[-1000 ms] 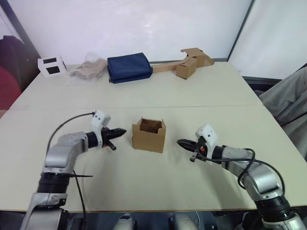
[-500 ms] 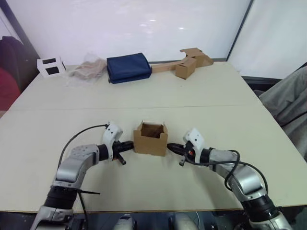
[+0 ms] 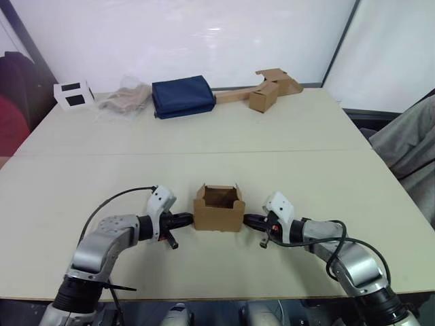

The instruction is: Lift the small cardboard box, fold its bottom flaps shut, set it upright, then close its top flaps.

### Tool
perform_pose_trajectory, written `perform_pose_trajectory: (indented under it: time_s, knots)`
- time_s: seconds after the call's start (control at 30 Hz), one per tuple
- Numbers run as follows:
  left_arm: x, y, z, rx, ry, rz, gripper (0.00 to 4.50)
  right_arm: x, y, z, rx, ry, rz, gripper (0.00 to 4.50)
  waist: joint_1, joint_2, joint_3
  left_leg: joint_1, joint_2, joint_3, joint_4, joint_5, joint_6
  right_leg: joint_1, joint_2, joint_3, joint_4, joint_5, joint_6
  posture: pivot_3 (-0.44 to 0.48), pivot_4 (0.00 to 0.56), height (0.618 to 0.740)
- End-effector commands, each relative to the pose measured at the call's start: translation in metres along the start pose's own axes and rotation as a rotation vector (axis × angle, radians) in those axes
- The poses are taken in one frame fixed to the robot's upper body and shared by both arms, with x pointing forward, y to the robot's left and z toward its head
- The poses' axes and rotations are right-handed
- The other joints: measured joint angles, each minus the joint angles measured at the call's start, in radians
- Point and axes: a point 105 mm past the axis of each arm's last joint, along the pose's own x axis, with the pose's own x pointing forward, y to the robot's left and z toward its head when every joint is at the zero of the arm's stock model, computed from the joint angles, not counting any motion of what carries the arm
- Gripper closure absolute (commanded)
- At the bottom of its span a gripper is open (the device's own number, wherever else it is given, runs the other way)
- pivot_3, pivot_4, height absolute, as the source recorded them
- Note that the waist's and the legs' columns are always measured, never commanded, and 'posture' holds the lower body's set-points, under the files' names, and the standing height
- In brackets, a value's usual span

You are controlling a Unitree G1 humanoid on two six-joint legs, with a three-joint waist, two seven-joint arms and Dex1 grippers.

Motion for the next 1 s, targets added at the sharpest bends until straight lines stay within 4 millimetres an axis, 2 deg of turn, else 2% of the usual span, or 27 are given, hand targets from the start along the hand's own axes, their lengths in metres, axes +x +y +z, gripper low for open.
perform_pose_trajectory:
  time_s: [0.03,0.2,0.3,0.47,0.57,0.67,0.8,1.0]
  knots:
    - [0.003,-0.010,0.002,0.019,-0.005,-0.054,4.44,0.000,0.000,0.012,-0.052,-0.043,0.003,4.50,0.000,0.000,0.000,0.000,0.000,0.000,0.000,0.000,0.000,0.000,0.000,0.000,0.000,0.000,0.000,0.000,0.150,0.740]
    - [-0.006,0.000,0.000,-0.007,-0.003,-0.024,4.44,-0.005,-0.003,0.013,-0.069,-0.042,-0.007,4.50,-0.001,0.000,0.000,0.000,0.000,0.000,0.000,0.000,0.000,0.000,0.000,0.000,0.000,0.000,0.000,0.000,0.150,0.740]
    - [-0.020,0.008,0.004,-0.023,0.000,-0.023,4.44,-0.014,-0.013,0.018,-0.096,-0.045,-0.039,4.50,-0.001,0.000,0.000,0.000,0.000,0.000,0.000,0.000,0.000,0.000,0.000,0.000,0.000,0.000,0.000,0.000,0.150,0.740]
    - [-0.041,0.018,0.026,-0.004,-0.006,-0.045,4.44,-0.033,-0.035,0.033,-0.096,-0.077,-0.101,4.50,0.000,0.000,0.000,0.000,0.000,0.000,-0.001,0.000,0.000,0.000,0.000,0.000,0.000,0.000,0.000,0.000,0.150,0.740]
    - [-0.046,0.018,0.053,0.037,-0.043,-0.078,4.44,-0.041,-0.042,0.049,-0.089,-0.120,-0.099,4.50,0.002,0.000,0.000,0.000,0.000,0.000,-0.001,0.000,0.000,0.001,0.000,0.000,-0.001,0.000,0.000,0.000,0.150,0.740]
    - [-0.045,0.013,0.075,0.078,-0.076,-0.120,4.44,-0.043,-0.038,0.070,-0.057,-0.192,-0.055,4.50,-0.001,0.000,0.000,0.000,0.000,0.000,-0.001,0.000,0.000,0.001,0.000,0.000,-0.001,0.000,0.000,0.000,0.150,0.740]
    - [-0.038,0.002,0.097,0.148,-0.107,-0.176,4.44,-0.038,-0.024,0.092,-0.041,-0.254,0.023,4.50,-0.005,0.000,0.000,0.000,0.000,0.000,-0.001,0.000,0.000,0.000,0.001,0.000,-0.001,0.000,0.000,0.000,0.150,0.740]
    - [-0.028,-0.003,0.103,0.177,-0.121,-0.201,4.44,-0.029,-0.010,0.094,-0.042,-0.252,0.064,4.50,-0.002,0.000,0.000,0.000,0.000,0.000,-0.001,0.000,0.000,0.000,0.000,0.000,-0.001,0.000,0.000,0.000,0.150,0.740]
